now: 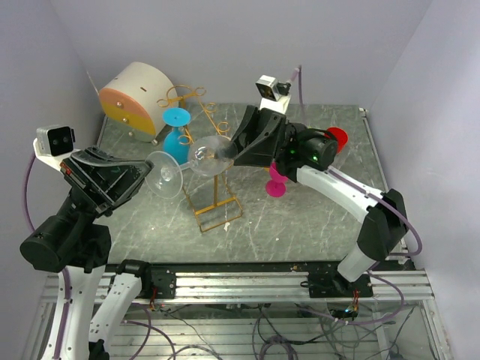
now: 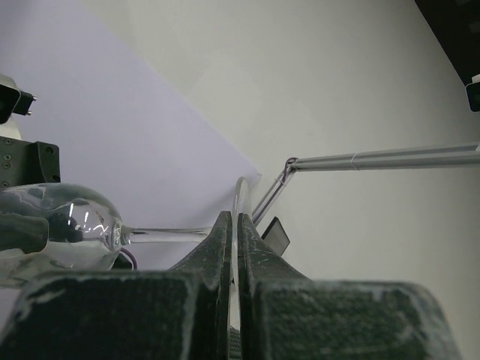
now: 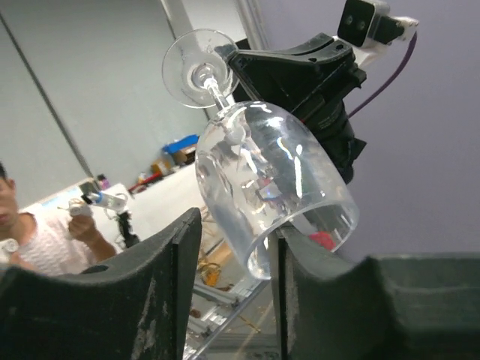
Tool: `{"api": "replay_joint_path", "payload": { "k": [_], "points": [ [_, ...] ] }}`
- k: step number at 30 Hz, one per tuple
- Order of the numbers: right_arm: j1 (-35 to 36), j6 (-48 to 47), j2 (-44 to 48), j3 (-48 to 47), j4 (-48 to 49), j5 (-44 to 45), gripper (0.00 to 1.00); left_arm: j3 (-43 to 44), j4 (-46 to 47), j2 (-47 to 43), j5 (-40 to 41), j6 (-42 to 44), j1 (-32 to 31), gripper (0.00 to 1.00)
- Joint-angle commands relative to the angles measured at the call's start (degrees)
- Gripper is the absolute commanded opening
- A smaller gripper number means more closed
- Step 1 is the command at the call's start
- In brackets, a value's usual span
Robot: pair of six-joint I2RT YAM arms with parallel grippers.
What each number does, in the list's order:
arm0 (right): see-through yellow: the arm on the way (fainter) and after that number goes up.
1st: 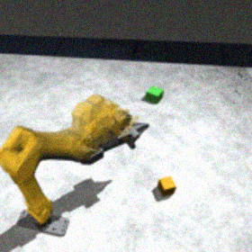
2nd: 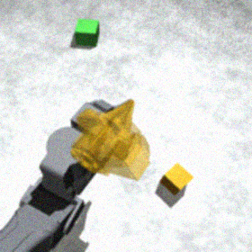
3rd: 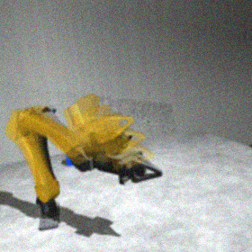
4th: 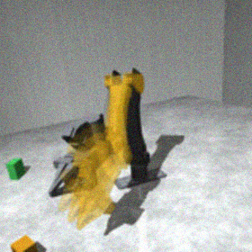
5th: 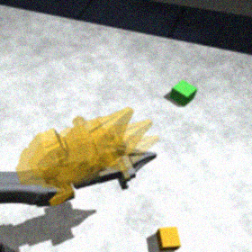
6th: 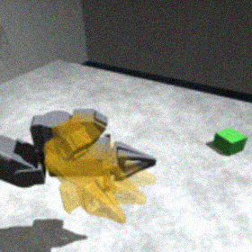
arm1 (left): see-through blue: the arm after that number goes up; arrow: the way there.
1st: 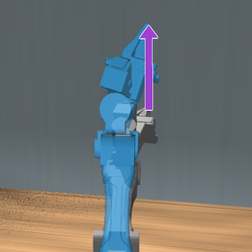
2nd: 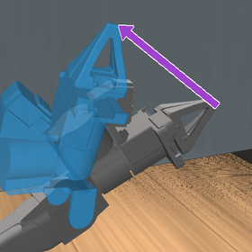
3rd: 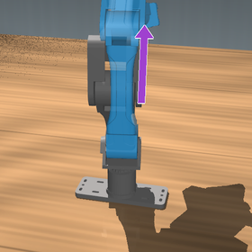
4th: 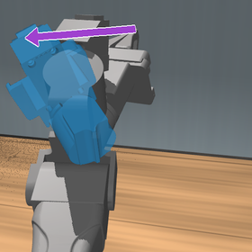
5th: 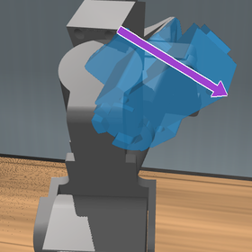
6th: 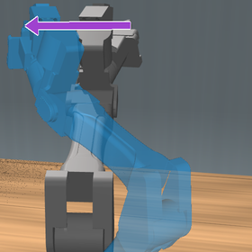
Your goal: Take the wine glass off the wine glass rack
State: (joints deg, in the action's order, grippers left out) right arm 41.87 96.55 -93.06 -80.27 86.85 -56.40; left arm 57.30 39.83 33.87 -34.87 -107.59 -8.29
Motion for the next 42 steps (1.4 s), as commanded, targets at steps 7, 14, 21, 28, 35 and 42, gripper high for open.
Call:
{"api": "replay_joint_path", "payload": {
  "k": [7,14,21,28,35,42],
  "points": [
    [1.7,0.9,-0.8,-0.4,16.7,1.0,0.00,-0.1,0.6,-0.7,0.5,2.3,0.1,0.07],
    [1.6,-3.7,5.1,4.0,13.6,0.6,0.00,-0.1,-7.8,-3.0,1.0,8.0,0.2,0.21],
    [1.7,-20.2,19.0,11.4,-7.3,-0.5,0.00,-0.1,-18.7,-5.2,2.0,14.8,0.1,0.41],
    [1.7,-63.3,37.8,8.1,-66.1,12.9,0.00,6.2,-40.6,-6.1,5.0,29.9,0.1,0.45],
    [1.6,-80.8,43.2,-2.7,-105.6,48.2,0.00,14.3,-65.2,-4.4,14.0,46.2,0.1,0.45],
    [1.7,-83.9,37.1,-8.6,-125.1,85.2,0.00,16.2,-74.2,-2.9,19.1,55.7,0.1,0.44]
  ]
}}
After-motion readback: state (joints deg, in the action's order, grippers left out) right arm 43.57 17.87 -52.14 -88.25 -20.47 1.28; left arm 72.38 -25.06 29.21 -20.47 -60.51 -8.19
